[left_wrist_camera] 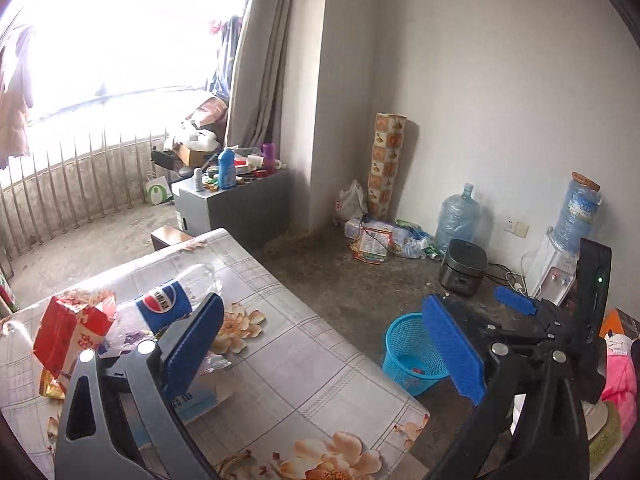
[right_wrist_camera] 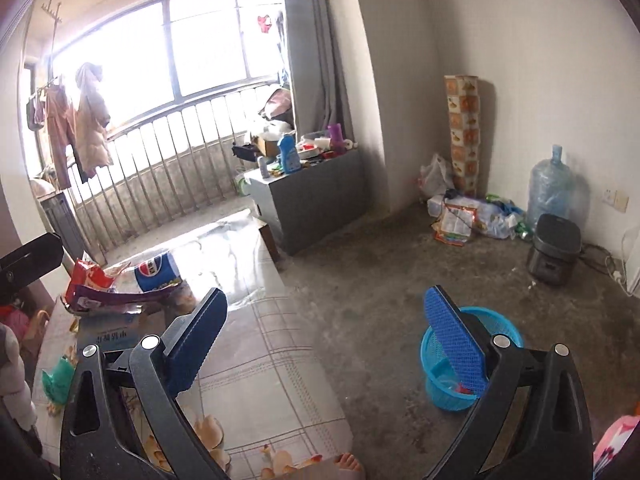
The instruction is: Collect trash
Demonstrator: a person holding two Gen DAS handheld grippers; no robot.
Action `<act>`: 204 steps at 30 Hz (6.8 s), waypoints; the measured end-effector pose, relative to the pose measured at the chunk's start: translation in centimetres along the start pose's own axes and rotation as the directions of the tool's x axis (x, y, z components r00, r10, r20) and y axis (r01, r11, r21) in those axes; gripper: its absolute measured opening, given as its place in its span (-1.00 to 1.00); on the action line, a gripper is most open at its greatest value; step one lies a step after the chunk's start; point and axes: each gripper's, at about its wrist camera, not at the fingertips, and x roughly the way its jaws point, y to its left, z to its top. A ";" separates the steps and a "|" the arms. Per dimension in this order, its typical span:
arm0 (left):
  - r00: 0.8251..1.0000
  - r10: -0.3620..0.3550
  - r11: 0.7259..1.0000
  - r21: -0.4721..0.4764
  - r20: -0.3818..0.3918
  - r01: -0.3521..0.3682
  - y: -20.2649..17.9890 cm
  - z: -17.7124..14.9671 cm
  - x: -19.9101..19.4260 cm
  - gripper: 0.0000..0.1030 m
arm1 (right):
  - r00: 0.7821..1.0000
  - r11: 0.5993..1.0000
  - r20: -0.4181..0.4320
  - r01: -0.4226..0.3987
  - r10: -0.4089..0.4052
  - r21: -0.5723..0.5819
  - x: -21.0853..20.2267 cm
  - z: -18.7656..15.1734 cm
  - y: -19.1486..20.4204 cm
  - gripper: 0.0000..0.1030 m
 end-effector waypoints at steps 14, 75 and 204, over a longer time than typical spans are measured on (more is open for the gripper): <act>0.924 0.374 0.902 -0.202 -0.079 -0.382 12.6 -10.0 -12.8 0.89 | 0.884 0.893 -0.190 -0.445 0.427 -0.062 0.2 -2.1 13.5 0.84; 0.874 -0.245 0.901 -0.432 -0.420 0.044 12.0 -16.4 0.2 -0.62 | 0.562 0.783 -0.545 -0.464 0.622 0.415 5.0 -9.4 13.7 -0.65; 0.971 0.003 0.938 -0.336 -0.238 -0.085 15.8 -12.9 -4.1 -0.50 | 0.703 0.869 -0.523 -0.308 0.482 0.387 6.6 -8.1 9.7 -0.18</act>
